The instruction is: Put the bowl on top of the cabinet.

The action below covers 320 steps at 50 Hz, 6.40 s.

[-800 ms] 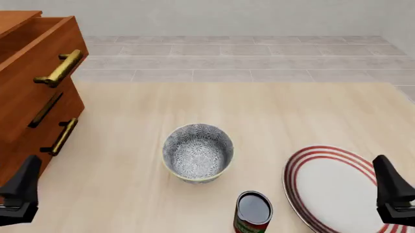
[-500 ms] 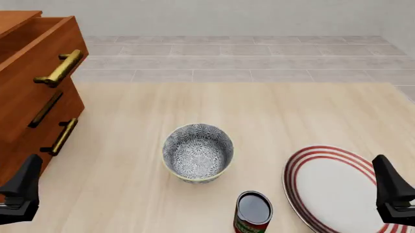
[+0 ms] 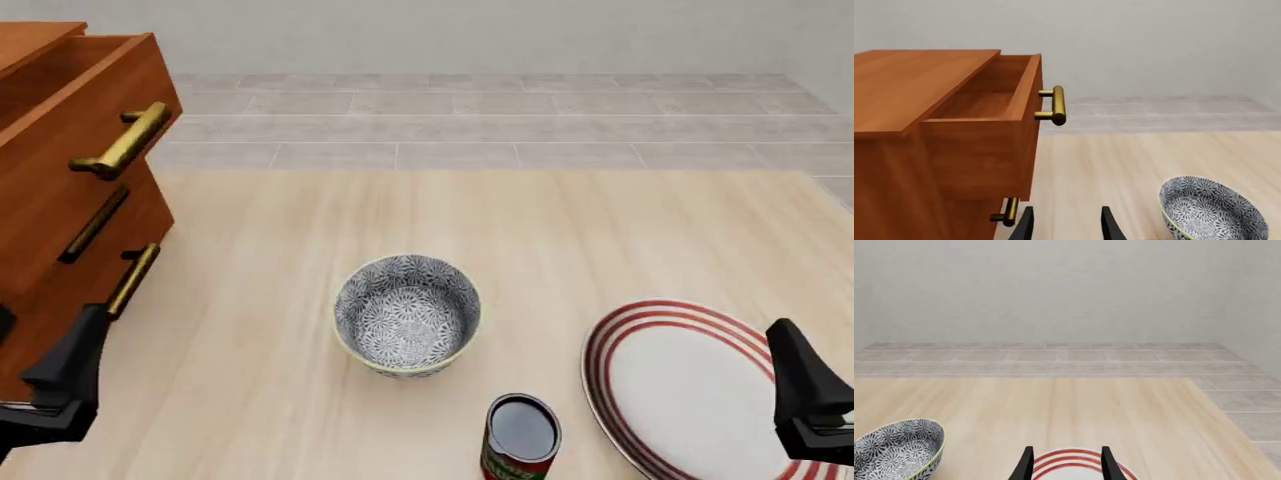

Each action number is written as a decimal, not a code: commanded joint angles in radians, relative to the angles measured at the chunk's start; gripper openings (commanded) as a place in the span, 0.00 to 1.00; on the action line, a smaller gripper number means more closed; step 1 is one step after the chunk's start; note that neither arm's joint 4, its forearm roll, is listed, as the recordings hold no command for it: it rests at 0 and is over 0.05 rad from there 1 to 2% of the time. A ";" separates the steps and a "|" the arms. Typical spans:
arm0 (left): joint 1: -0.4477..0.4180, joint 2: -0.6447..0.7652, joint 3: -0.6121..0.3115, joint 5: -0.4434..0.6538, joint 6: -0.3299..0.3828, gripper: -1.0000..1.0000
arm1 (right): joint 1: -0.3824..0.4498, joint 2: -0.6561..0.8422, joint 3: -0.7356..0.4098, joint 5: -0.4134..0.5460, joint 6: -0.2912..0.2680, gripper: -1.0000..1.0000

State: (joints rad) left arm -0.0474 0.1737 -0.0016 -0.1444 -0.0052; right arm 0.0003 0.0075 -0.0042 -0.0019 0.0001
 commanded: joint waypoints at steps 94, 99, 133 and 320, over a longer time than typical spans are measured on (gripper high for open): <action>-0.571 1.118 -0.442 -0.316 0.007 1.00 | 0.000 0.000 0.000 0.000 0.000 1.00; -0.548 1.090 -0.460 -0.300 0.037 1.00 | 0.000 0.000 0.000 0.000 0.000 1.00; -0.541 1.252 -0.565 -0.215 -0.023 1.00 | 0.000 0.000 0.000 0.000 0.000 1.00; -0.511 1.307 -0.637 -0.129 -0.075 0.00 | 0.000 0.000 0.000 0.000 0.000 1.00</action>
State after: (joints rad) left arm -0.5578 1.6024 -0.6597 -0.3225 -0.0785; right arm 0.0004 0.0076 -0.0043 -0.0019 0.0002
